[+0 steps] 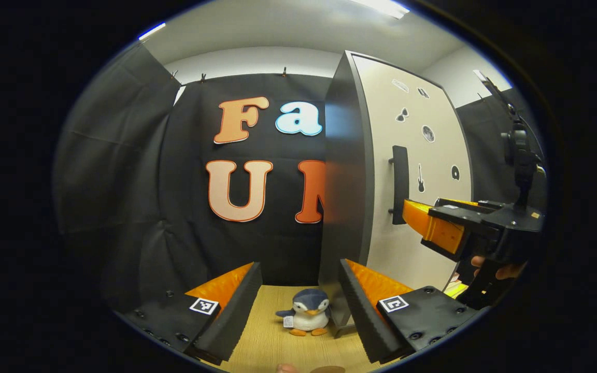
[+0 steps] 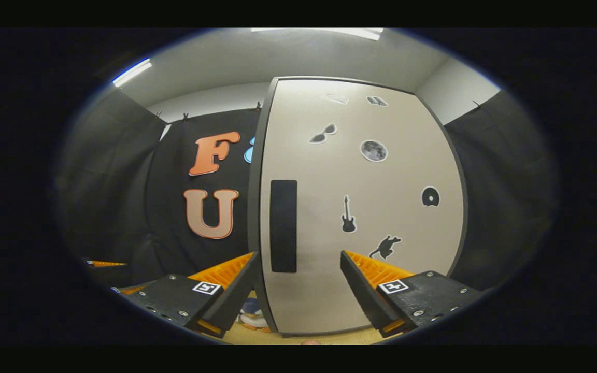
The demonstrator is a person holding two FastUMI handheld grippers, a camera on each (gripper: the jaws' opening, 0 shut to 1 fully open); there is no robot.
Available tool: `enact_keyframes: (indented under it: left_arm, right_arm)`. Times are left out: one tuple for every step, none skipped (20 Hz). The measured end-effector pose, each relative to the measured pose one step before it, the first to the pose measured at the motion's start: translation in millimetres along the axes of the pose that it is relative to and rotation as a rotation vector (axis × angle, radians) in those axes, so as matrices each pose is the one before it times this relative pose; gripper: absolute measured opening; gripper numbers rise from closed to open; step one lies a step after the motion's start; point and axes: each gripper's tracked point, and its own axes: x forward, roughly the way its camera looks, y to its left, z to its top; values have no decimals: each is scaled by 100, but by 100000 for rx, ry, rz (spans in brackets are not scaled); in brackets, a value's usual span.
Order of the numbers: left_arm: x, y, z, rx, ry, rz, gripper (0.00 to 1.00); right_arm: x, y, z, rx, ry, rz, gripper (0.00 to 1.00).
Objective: Open the cabinet door with the right hand, grasp the bottle in the cabinet with the left hand and place it on the coaster, then close the cabinet door with the right hand.
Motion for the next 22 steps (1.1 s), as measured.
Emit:
enact_keyframes:
  left_arm:
    - [131, 156, -85, 157, 135, 59, 96]
    - [208, 74, -63, 107, 175, 78, 96]
    - [61, 153, -88, -78, 62, -2, 96]
    - [150, 104, -40, -94, 111, 178, 96]
    - [66, 229, -102, -300, -48, 275, 96]
    - [51, 161, -75, -316, 185, 246, 96]
    - [170, 155, -218, -273, 267, 384, 96]
    - [98, 152, -96, -341, 333, 252, 96]
    - [21, 208, -268, -356, 438, 184, 96]
    - [30, 126, -81, -364, 310, 105, 97]
    - [-5, 173, -134, -359, 359, 133, 97]
    - [24, 139, -134, -344, 151, 264, 96]
    - [-15, 250, -50, -318, 62, 325, 96]
    - [-27, 170, 9, -307, -201, 373, 96]
    - [-23, 254, -70, -300, 4, 367, 96]
    - [-54, 204, -75, -203, 199, 245, 96]
    - [-103, 255, -153, -57, 281, 353, 96]
    - [-155, 333, -43, -11, 235, 443, 96]
    - [-181, 329, -88, -74, 143, 352, 96]
    - [-156, 255, -48, -101, 157, 278, 96]
    - [-17, 245, -51, 63, 117, 302, 96]
    - [-61, 265, -56, 197, 86, 318, 96]
  right_arm:
    - [700, 207, -25, -220, 483, 166, 95]
    - [671, 148, -53, 93, 592, -232, 95]
    - [606, 224, -19, 258, 348, 82, 95]
    - [597, 106, -7, 132, 464, -52, 95]
    - [551, -19, -154, 88, 799, -597, 95]
    - [340, 10, -166, 91, 959, -563, 95]
    - [392, 131, -91, 395, 683, -14, 94]
    - [437, 17, -8, 491, 487, -316, 92]
    - [352, 35, -89, 550, 526, -99, 90]
    - [243, 146, 55, 679, 375, -77, 86]
    - [200, 113, 67, 613, 143, 30, 83]
    - [-66, 90, 125, 455, -230, -260, 76]
    - [-17, -27, 96, 5, -138, -568, 72]
    - [33, 113, -65, 98, -11, -72, 63]
    - [109, 186, -71, 779, 287, 46, 58]
    - [7, 65, -94, 673, 393, -550, 46]
    - [-111, -40, -23, 45, -285, -355, 40]
    - [-87, -15, 88, -40, 169, 72, 36]
    - [-15, 12, 8, 356, 112, 36, 35]
    - [29, -48, -55, 752, 418, 39, 32]
    - [-106, -27, -49, 670, 132, -237, 30]
    - [-40, 14, 42, 98, -114, -415, 26]
